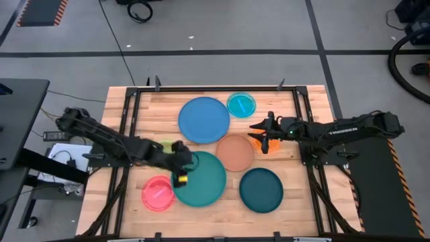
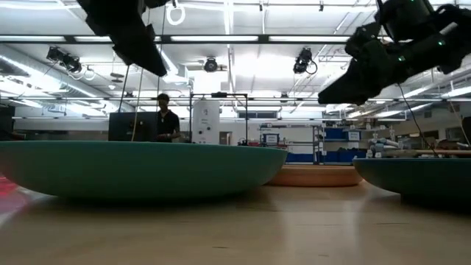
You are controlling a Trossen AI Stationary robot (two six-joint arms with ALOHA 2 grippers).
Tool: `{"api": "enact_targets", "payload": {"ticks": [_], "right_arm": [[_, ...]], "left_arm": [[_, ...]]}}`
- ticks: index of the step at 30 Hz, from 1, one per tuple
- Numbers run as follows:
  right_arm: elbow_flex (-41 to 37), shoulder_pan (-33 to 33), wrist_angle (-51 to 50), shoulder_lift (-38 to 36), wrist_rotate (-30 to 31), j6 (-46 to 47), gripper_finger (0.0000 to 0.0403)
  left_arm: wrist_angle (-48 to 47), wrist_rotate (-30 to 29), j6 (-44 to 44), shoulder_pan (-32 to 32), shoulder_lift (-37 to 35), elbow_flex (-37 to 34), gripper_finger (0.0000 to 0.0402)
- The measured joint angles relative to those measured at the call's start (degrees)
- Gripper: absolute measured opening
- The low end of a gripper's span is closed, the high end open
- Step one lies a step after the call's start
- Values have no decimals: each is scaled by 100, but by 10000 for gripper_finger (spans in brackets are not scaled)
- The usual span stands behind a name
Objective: Stack plastic plates
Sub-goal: Stack the green plate on top of the blue plate
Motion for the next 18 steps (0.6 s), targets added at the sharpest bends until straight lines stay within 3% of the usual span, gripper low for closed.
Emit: {"api": "enact_targets", "payload": {"ticks": [5,11,18], "right_arm": [[239,257,23,562,218,120,197],[547,787,182,1213,943,269,211],[625,1083,662,1350,1297,-634,211]], "left_arm": [[-1170,128,100,-244,844,1013,180],[-2441,265,-41,-502,1659,2170,200],[-2521,265,-256,-807,2389,2853,198]]}}
